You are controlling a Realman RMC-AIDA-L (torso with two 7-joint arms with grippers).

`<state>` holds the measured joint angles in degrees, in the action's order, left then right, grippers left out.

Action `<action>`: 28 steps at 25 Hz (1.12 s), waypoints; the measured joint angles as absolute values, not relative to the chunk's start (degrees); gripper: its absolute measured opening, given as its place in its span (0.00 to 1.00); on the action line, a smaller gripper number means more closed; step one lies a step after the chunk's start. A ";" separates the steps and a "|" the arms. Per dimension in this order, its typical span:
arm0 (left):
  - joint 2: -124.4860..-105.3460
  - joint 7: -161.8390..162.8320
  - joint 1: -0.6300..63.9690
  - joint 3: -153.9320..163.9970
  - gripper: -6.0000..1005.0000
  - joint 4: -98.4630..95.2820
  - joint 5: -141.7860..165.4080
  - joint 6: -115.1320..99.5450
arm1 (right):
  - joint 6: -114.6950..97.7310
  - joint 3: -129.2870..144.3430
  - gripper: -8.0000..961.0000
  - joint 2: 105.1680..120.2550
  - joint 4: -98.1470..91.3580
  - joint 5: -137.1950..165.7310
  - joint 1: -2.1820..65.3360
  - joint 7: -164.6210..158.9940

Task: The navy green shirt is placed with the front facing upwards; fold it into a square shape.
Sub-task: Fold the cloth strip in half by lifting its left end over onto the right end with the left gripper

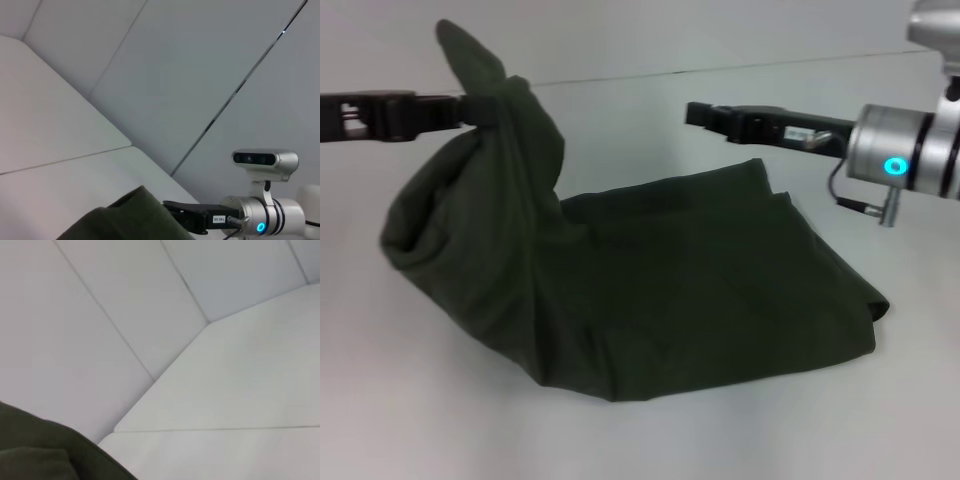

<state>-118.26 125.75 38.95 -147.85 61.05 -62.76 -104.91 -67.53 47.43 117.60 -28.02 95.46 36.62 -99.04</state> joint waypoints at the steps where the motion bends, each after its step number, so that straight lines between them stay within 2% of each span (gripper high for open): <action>1: -118.56 125.86 39.07 -147.77 0.03 61.04 -62.76 -104.70 | -67.77 47.28 0.01 117.37 -28.03 95.45 36.46 -99.05; 12: -123.80 128.76 41.21 -142.43 0.03 60.28 -63.21 -97.01 | -73.85 44.14 0.01 113.60 -28.40 95.40 33.56 -99.06; 19: -124.01 129.33 41.52 -135.08 0.03 56.91 -68.96 -91.09 | -75.78 42.10 0.01 111.02 -29.11 95.37 31.88 -99.88; 28: -124.12 129.06 41.84 -127.64 0.03 52.82 -73.29 -85.42 | -76.85 41.32 0.01 109.79 -30.41 95.71 30.73 -101.31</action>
<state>-124.12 129.06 41.84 -127.64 52.83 -73.29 -85.42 -76.85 41.32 109.79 -30.41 95.71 30.73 -101.31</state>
